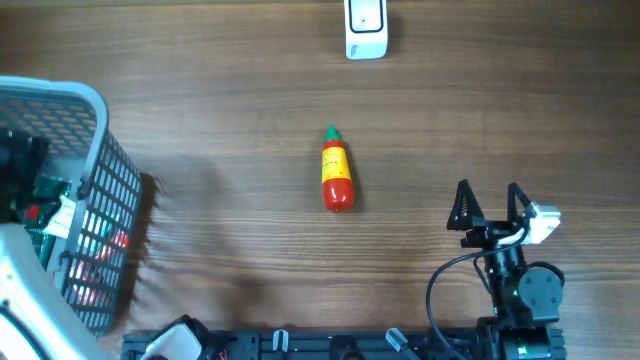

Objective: Scan the item barcode
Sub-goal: 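Grasp the white tissue wipes pack in the basket with left gripper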

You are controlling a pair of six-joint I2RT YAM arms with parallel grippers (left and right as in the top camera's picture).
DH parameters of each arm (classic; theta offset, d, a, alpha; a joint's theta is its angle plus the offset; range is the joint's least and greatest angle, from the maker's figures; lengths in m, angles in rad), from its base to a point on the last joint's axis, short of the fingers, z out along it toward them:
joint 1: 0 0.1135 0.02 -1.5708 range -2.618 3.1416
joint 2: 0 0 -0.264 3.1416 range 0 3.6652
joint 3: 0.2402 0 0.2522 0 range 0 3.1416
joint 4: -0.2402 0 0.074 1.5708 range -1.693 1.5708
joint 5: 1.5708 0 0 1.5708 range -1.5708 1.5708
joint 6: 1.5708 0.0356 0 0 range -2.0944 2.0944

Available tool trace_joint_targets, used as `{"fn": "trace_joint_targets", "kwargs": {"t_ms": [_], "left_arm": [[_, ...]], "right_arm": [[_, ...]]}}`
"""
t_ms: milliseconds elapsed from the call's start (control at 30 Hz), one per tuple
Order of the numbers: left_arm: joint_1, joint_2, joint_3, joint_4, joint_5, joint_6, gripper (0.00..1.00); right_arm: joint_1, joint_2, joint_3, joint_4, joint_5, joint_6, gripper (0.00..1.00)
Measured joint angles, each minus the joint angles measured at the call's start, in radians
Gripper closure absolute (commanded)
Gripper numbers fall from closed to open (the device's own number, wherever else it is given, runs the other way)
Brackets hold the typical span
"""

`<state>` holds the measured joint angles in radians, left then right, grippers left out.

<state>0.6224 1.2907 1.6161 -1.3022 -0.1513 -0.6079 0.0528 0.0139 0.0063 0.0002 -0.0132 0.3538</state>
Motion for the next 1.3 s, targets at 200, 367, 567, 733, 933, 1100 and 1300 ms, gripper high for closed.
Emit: {"fn": "trace_joint_targets", "kwargs": {"t_ms": [200,367,567,733,933,1100,1300], "left_arm": [[0.115,0.115,-0.42,0.317,0.017,0.011,0.0],[0.117,0.243,-0.515,0.478,0.016,0.084,0.0],[0.117,0.436,-0.516,0.518,0.03,0.134,0.0],[0.117,0.478,-0.516,0.528,0.08,0.143,0.33],[0.117,0.477,-0.505,0.467,0.059,0.154,0.54],[0.117,0.433,-0.419,0.332,0.025,0.154,0.55],[0.119,0.124,-0.05,0.212,0.159,0.15,0.55]], "right_arm": [[0.0,0.0,0.0,0.0,0.0,0.0,0.0],[0.0,0.0,0.0,0.0,0.0,0.0,0.0],[0.0,0.0,0.0,0.0,0.0,0.0,0.0],[0.0,0.0,0.0,0.0,0.0,0.0,0.0],[0.0,0.0,0.0,0.0,0.0,0.0,0.0],[0.0,0.0,0.0,0.0,0.0,0.0,0.0],[0.0,0.0,0.0,0.0,0.0,0.0,0.0]]}}
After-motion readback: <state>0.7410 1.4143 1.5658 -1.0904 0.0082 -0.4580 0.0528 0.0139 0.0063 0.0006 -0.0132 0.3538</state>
